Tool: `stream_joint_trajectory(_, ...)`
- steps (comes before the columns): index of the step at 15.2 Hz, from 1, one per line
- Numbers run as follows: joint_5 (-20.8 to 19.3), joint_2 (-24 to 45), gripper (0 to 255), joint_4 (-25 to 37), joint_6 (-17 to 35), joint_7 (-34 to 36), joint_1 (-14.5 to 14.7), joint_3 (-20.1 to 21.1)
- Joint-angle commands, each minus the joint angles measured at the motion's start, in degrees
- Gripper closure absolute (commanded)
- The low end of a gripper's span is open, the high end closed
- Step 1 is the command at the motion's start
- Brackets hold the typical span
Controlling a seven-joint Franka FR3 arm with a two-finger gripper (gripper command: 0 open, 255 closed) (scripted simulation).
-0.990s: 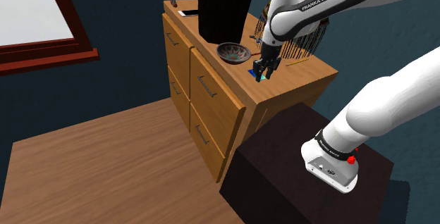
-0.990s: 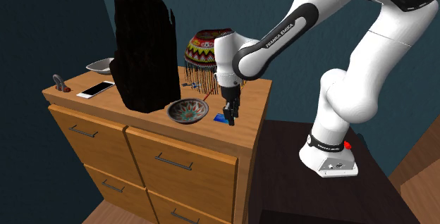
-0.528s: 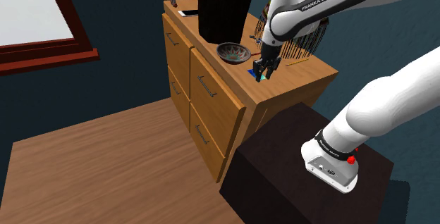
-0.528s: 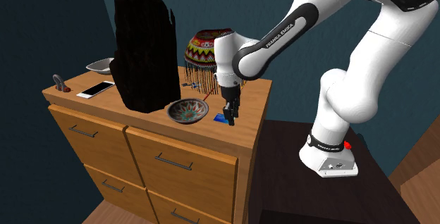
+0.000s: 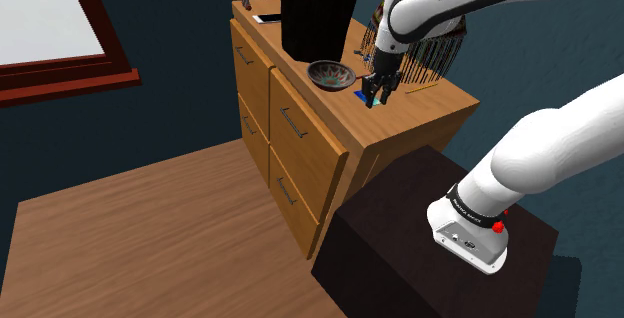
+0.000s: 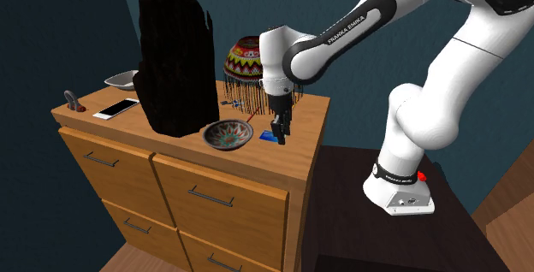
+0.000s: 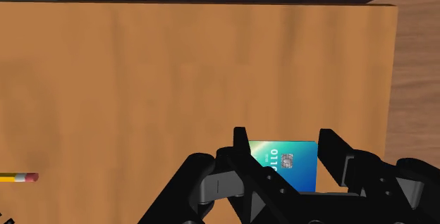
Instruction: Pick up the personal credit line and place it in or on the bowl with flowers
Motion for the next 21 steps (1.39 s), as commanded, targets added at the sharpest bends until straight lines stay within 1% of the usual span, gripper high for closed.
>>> stream_joint_trajectory(1,-0.1,-1.1,255,0.8,-1.9,0.1,0.0,0.0)
stream_joint_trajectory(15,-0.4,-5.9,255,8.0,-13.9,0.8,-0.1,0.0)
stream_joint_trajectory(21,0.1,7.8,255,21.8,-14.0,1.8,0.5,0.7)
